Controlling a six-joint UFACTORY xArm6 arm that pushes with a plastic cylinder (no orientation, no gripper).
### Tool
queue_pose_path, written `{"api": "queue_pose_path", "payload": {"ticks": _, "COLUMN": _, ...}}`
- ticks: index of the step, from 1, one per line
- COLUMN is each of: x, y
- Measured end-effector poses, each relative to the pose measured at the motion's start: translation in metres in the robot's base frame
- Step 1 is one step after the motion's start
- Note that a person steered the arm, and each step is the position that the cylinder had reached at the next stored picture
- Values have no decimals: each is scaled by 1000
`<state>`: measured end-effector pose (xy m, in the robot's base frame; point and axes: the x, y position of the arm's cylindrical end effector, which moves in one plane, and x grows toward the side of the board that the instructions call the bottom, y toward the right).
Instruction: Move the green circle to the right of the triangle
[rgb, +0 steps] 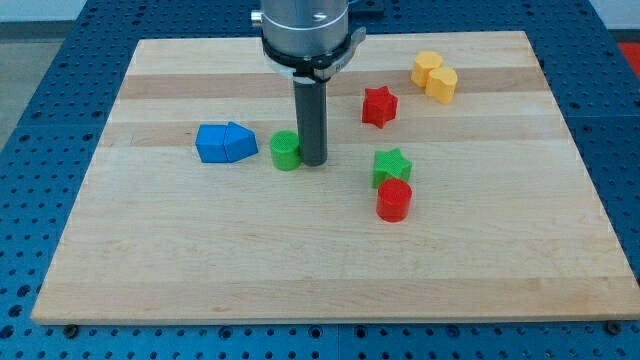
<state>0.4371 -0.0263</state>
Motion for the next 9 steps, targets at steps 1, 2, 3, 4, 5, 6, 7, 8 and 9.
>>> {"api": "queue_pose_path", "payload": {"ticks": 1, "x": 12, "y": -7}}
{"api": "queue_pose_path", "payload": {"ticks": 2, "x": 12, "y": -14}}
{"api": "queue_pose_path", "payload": {"ticks": 3, "x": 12, "y": -21}}
{"api": "queue_pose_path", "payload": {"ticks": 4, "x": 12, "y": -29}}
{"api": "queue_pose_path", "payload": {"ticks": 5, "x": 12, "y": -33}}
{"api": "queue_pose_path", "payload": {"ticks": 6, "x": 12, "y": -34}}
{"api": "queue_pose_path", "payload": {"ticks": 7, "x": 12, "y": -37}}
{"api": "queue_pose_path", "payload": {"ticks": 8, "x": 12, "y": -41}}
{"api": "queue_pose_path", "payload": {"ticks": 9, "x": 12, "y": -46}}
